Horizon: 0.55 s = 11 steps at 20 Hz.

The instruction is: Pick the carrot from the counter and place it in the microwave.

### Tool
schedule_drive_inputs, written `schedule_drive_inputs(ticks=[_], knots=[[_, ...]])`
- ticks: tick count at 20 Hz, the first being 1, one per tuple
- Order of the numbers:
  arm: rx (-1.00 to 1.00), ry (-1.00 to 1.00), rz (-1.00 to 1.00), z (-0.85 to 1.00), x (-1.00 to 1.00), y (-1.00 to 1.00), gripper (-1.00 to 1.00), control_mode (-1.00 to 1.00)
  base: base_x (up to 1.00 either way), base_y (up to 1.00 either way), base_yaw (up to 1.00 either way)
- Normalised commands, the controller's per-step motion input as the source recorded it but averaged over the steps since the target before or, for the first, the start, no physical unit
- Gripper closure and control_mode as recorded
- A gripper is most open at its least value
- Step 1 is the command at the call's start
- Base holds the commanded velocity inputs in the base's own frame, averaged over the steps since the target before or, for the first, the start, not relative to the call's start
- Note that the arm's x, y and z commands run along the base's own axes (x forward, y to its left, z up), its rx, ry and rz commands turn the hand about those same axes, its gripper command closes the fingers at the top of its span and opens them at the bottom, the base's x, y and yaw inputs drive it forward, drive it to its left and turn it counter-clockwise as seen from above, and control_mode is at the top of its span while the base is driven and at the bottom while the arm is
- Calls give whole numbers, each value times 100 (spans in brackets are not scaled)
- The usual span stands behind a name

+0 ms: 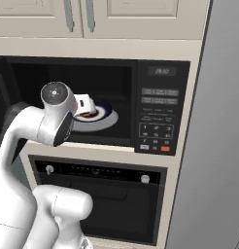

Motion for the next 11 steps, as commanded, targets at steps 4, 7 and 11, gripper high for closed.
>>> schedule_drive_inputs(ticks=[4, 7, 11], knots=[[0, 0, -8, 0, -100, -12, -100, -100, 0, 0, 0], [0, -2, -11, -3, -100, 0, -100, -100, 0, 0, 0], [2, -1, -15, -7, -100, 0, -100, -100, 0, 0, 0]])
